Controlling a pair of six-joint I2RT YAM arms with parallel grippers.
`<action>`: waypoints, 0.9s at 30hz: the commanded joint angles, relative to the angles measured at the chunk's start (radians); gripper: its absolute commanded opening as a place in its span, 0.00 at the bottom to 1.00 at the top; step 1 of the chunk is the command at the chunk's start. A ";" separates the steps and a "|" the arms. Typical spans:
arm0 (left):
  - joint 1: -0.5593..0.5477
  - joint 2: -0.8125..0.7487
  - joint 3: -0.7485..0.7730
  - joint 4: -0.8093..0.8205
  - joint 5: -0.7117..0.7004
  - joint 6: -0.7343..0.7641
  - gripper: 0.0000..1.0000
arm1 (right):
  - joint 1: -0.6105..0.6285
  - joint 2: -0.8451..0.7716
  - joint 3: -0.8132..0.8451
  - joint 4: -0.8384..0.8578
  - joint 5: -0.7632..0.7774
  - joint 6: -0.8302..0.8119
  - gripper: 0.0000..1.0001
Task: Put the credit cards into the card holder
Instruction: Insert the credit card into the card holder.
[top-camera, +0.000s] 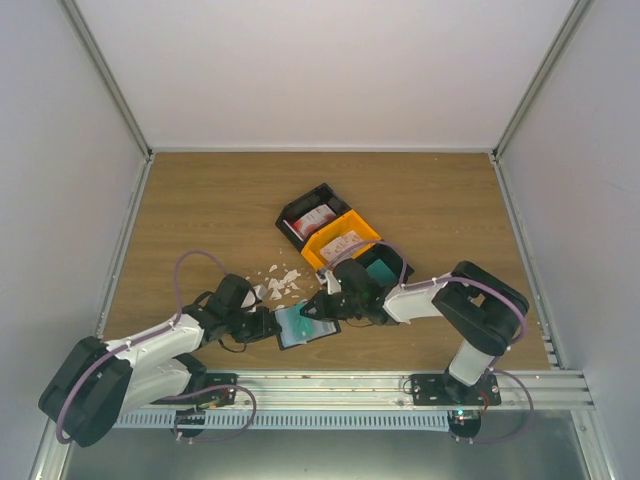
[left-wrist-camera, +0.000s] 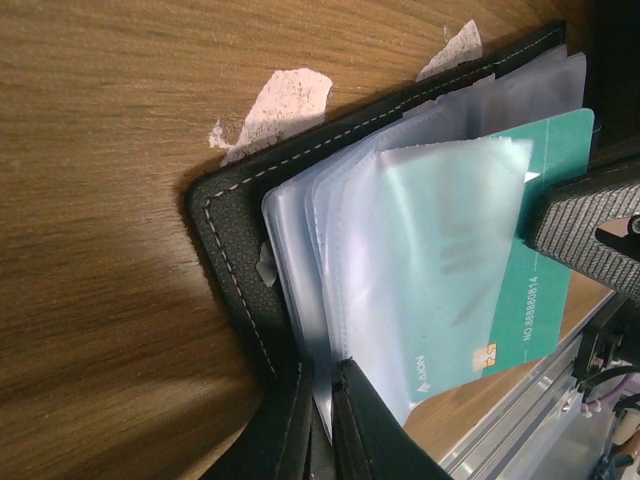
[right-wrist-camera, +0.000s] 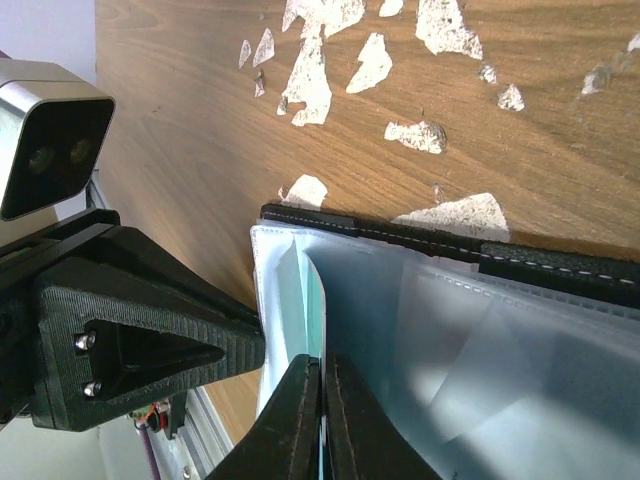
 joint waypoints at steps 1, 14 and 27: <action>-0.003 0.016 -0.017 0.020 -0.016 0.030 0.11 | 0.038 0.040 -0.015 0.020 0.028 0.029 0.05; -0.003 0.008 -0.022 0.027 -0.005 0.032 0.12 | 0.076 0.067 -0.006 0.069 0.080 0.063 0.10; -0.003 0.017 -0.018 0.043 0.016 0.031 0.13 | 0.100 -0.065 -0.003 -0.074 0.207 0.030 0.37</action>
